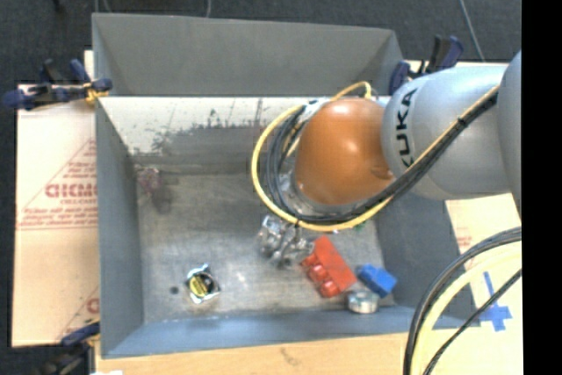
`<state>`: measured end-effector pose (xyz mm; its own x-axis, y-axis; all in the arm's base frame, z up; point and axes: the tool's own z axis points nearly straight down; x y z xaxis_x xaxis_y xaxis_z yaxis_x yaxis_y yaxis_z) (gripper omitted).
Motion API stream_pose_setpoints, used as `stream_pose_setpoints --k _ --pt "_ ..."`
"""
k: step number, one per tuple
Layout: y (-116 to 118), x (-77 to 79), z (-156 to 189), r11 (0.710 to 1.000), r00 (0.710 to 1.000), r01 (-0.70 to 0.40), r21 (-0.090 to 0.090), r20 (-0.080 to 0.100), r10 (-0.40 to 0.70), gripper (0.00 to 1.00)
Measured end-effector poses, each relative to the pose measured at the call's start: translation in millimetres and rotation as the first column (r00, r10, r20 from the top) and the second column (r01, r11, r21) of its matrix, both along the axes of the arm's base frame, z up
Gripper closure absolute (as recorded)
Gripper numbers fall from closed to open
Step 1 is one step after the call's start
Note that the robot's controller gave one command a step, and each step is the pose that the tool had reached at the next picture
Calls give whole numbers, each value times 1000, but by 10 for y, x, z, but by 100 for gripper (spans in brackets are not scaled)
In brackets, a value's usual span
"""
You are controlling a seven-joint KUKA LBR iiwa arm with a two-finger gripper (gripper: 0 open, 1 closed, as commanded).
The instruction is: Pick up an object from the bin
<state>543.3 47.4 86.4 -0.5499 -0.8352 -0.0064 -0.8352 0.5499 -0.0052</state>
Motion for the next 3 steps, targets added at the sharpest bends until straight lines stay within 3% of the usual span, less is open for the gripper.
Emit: stream_pose_setpoints --k 1,2,3 --pt "3 -14 0 1000 1000 -4 3 10 4 100" --pt "-48 -36 205 1000 1000 -1 -2 -6 1 100" --pt "-10 -24 2074 1000 1000 14 -2 0 -14 100"
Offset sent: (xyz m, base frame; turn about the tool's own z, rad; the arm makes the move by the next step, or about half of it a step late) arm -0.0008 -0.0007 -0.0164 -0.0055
